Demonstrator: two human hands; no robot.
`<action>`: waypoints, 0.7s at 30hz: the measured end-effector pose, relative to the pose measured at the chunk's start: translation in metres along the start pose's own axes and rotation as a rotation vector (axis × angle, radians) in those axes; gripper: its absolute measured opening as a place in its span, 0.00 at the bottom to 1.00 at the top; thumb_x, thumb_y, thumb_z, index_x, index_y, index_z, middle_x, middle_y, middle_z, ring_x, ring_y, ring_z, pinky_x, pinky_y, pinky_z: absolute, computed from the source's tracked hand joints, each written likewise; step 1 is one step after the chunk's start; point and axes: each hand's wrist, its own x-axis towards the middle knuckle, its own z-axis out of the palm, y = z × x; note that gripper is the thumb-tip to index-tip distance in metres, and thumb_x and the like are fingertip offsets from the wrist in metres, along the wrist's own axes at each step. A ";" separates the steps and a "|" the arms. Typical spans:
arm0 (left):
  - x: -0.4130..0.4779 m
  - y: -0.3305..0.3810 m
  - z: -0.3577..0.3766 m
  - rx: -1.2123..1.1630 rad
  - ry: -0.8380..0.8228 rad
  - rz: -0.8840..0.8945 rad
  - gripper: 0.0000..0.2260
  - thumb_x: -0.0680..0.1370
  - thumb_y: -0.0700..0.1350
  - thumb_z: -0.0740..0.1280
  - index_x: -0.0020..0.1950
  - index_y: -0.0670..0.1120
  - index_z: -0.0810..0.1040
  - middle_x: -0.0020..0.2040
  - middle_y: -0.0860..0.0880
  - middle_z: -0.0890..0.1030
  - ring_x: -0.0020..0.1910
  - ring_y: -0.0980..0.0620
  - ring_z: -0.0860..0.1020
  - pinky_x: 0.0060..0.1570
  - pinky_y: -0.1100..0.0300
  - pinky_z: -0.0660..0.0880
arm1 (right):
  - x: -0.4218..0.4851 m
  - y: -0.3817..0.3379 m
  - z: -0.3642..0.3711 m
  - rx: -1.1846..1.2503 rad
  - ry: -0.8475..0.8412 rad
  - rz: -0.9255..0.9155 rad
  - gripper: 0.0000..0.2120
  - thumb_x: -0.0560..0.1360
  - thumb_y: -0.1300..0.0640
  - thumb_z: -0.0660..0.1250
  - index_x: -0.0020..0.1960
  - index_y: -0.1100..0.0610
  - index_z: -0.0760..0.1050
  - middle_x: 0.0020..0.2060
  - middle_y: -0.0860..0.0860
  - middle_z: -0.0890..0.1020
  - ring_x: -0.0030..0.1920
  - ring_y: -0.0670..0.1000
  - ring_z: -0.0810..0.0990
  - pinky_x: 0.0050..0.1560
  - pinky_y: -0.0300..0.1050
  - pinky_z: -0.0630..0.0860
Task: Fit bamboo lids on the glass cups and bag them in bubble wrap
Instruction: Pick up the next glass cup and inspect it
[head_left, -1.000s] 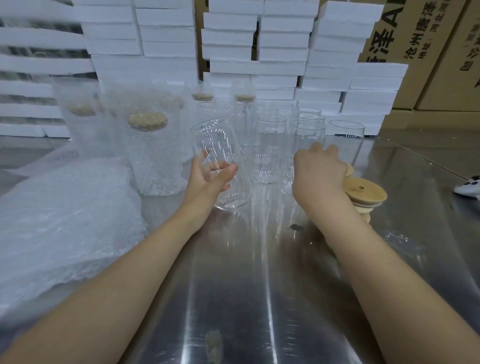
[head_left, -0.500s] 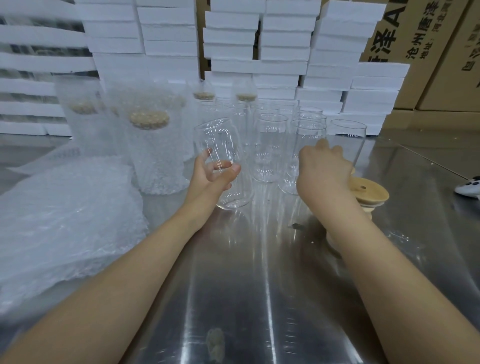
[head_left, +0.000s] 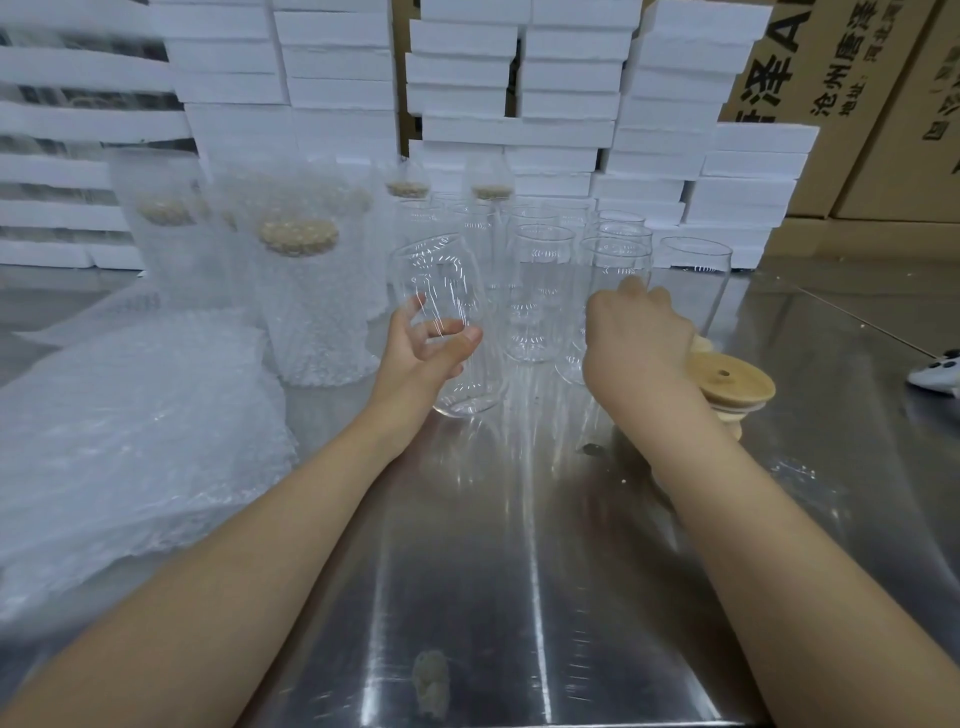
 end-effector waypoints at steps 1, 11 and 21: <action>0.000 0.000 0.000 -0.002 0.000 0.000 0.40 0.70 0.54 0.74 0.76 0.49 0.56 0.59 0.47 0.78 0.60 0.49 0.79 0.57 0.56 0.77 | 0.000 0.000 0.000 -0.001 -0.006 0.001 0.16 0.74 0.67 0.64 0.61 0.59 0.73 0.61 0.58 0.69 0.63 0.60 0.68 0.50 0.50 0.68; 0.000 0.000 0.000 0.018 0.000 -0.007 0.42 0.70 0.54 0.74 0.76 0.49 0.55 0.60 0.46 0.77 0.59 0.49 0.79 0.58 0.55 0.77 | 0.001 -0.002 -0.007 0.010 0.059 -0.008 0.16 0.72 0.70 0.66 0.58 0.58 0.75 0.59 0.56 0.70 0.62 0.58 0.69 0.43 0.47 0.64; 0.003 -0.004 -0.003 0.083 0.080 0.014 0.41 0.67 0.57 0.73 0.75 0.53 0.56 0.59 0.53 0.77 0.50 0.65 0.80 0.59 0.57 0.74 | -0.014 -0.029 -0.012 1.299 0.422 -0.287 0.10 0.71 0.70 0.65 0.43 0.55 0.77 0.50 0.49 0.72 0.43 0.39 0.77 0.44 0.35 0.74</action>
